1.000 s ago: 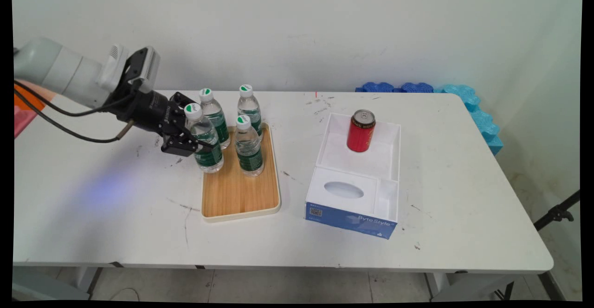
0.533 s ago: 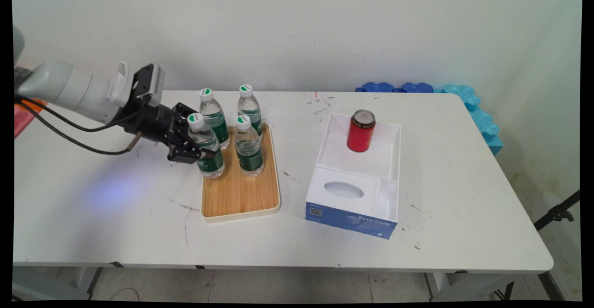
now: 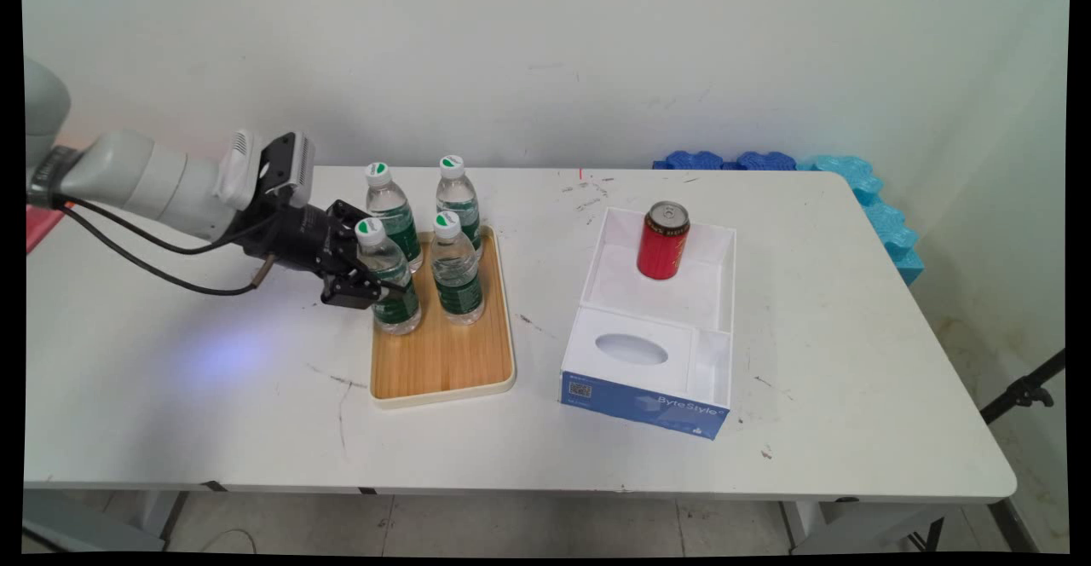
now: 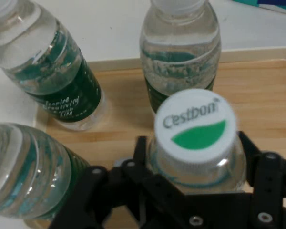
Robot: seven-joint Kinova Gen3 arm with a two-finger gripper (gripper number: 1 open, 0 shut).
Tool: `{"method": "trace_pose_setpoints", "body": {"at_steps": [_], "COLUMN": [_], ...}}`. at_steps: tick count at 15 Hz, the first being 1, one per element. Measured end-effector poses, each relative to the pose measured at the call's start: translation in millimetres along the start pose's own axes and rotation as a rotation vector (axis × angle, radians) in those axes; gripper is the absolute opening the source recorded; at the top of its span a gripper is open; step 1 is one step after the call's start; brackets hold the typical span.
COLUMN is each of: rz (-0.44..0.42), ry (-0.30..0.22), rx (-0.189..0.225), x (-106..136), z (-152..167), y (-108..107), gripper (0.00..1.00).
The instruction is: Place the picked object on the tray
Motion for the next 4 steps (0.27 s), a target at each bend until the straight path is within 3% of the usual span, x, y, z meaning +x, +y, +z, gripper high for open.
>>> {"method": "trace_pose_setpoints", "body": {"at_steps": [1,4], "rz": [-0.004,-0.016], "ry": [0.001,0.002], "rx": [0.001,0.003], "x": [-1.0,-4.8], "z": [1.8,5.8], "y": [-0.2,-0.5], "gripper": [1.0,1.0]}}
